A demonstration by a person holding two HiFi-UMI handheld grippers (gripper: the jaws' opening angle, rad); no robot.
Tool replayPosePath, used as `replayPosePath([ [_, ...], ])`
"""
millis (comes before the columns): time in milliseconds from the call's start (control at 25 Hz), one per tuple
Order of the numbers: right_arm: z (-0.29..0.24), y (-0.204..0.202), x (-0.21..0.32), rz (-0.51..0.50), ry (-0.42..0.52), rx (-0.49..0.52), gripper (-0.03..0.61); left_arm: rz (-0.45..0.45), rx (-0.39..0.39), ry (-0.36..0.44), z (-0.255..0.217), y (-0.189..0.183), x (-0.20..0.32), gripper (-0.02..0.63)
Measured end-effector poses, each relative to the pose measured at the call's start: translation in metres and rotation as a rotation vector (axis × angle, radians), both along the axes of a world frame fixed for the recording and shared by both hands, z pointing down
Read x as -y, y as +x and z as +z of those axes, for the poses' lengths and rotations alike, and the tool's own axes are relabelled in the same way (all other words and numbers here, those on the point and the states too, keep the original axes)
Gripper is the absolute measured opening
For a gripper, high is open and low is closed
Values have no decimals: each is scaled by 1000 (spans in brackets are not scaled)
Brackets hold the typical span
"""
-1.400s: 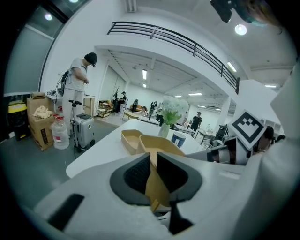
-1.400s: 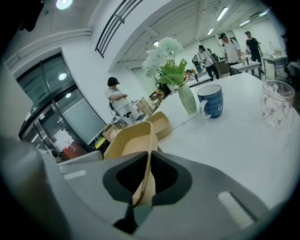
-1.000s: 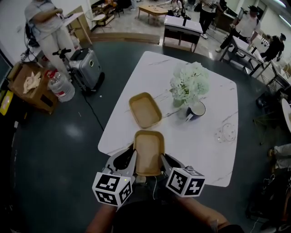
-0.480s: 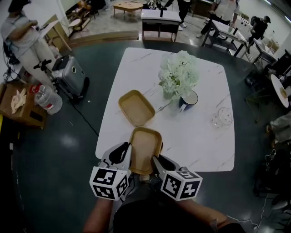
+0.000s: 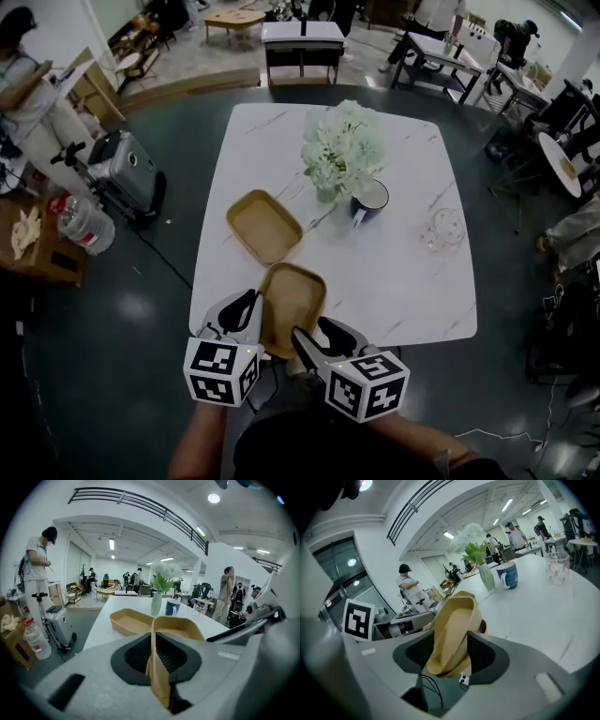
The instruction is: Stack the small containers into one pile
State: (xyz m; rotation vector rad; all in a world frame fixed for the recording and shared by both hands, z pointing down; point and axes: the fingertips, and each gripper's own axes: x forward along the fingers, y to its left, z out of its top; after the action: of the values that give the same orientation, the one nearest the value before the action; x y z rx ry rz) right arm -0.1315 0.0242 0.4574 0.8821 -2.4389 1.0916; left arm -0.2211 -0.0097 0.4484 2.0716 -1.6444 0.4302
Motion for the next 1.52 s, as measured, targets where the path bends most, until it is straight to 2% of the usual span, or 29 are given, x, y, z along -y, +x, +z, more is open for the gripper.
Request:
replayPosePath([
  [80, -4, -4, -6, -35, -4, 13, 224, 1, 3, 3, 0, -1, 1, 19],
  [200, -6, -5, -11, -55, -5, 10, 227, -5, 0, 9, -2, -2, 0, 18],
  [360, -10, 7, 0, -20, 85, -44, 224, -36, -2, 37, -9, -9, -4, 20],
  [480, -11, 12, 9, -36, 141, -89, 216, -87, -10, 43, -10, -17, -13, 20],
  [760, -18, 13, 44, -150, 260, -158, 215, -249, -48, 22, 0, -29, -46, 28],
  [1000, -25, 2, 67, -336, 330, -145, 210, -384, -84, 11, 6, -27, -67, 52],
  [1240, -14, -10, 79, -492, 305, -120, 202, -503, -112, -14, 18, -16, -81, 84],
  [1520, 2, -17, 87, -600, 244, -92, 201, -629, -141, -40, 30, -7, -92, 115],
])
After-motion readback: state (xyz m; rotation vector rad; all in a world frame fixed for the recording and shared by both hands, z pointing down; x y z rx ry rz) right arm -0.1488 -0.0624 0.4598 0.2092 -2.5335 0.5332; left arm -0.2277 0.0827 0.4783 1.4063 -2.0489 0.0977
